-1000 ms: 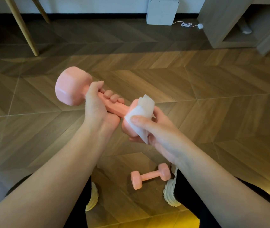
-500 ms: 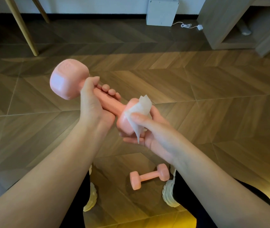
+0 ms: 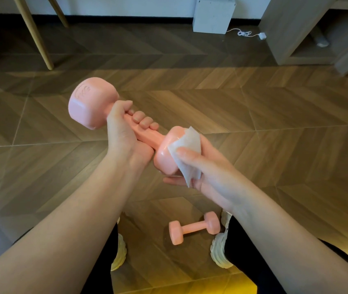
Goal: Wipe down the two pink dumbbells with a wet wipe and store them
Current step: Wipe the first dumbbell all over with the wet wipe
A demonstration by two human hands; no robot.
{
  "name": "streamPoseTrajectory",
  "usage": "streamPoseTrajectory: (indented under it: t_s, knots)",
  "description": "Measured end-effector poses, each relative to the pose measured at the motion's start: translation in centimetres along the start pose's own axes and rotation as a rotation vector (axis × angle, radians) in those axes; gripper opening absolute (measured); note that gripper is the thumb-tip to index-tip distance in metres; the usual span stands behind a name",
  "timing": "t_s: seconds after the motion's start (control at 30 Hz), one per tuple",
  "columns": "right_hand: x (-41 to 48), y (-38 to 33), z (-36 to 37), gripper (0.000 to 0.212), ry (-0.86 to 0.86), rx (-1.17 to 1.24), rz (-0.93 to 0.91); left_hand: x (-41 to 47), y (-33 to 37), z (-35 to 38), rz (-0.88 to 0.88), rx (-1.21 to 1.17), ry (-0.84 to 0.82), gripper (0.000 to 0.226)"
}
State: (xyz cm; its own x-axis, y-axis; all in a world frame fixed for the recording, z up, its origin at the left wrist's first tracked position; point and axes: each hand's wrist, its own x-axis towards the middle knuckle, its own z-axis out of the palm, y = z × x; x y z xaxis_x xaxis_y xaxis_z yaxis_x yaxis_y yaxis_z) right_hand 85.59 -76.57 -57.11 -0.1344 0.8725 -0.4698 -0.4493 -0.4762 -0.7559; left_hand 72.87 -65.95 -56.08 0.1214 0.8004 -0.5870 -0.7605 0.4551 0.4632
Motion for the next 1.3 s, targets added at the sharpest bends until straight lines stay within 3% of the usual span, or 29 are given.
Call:
streamPoseTrajectory:
  t_s: [0.2,0.33,0.43,0.53,0.67,0.8,0.93,1.17,1.3]
  knots:
    - [0.5,0.8,1.6,0.064,0.198,-0.069,-0.018,-0.5,-0.5,0.2,0.029,0.056,-0.039,0.031]
    - [0.3,-0.1,0.8,0.054,0.069,-0.044,-0.015,-0.3,0.0,0.5,0.032,0.001,-0.018,0.031]
    - [0.0,-0.2,0.5,0.067,-0.004,-0.083,-0.040,-0.1,0.4,0.3,0.025,-0.045,0.008,0.032]
    - [0.1,0.4,1.1,0.075,0.098,-0.149,-0.053,-0.2,0.2,0.1,0.023,-0.020,0.005,0.031]
    - [0.4,0.7,1.9,0.056,0.209,-0.122,-0.057,-0.6,-0.5,0.2,0.036,0.021,-0.024,0.031]
    - [0.1,0.1,1.7,0.061,0.170,-0.059,0.026,-0.6,-0.6,0.2,0.045,0.023,-0.080,0.032]
    - [-0.3,-0.2,1.1,0.052,0.071,0.038,0.026,-0.4,-0.4,0.2,0.045,-0.016,-0.081,0.031]
    - [-0.2,0.7,1.5,0.058,0.189,-0.091,-0.137,-0.4,-0.8,0.2,-0.007,-0.002,0.032,0.032]
    - [0.3,0.8,2.0,0.045,0.239,-0.009,-0.107,-0.4,-0.5,0.5,0.017,0.046,-0.022,0.034]
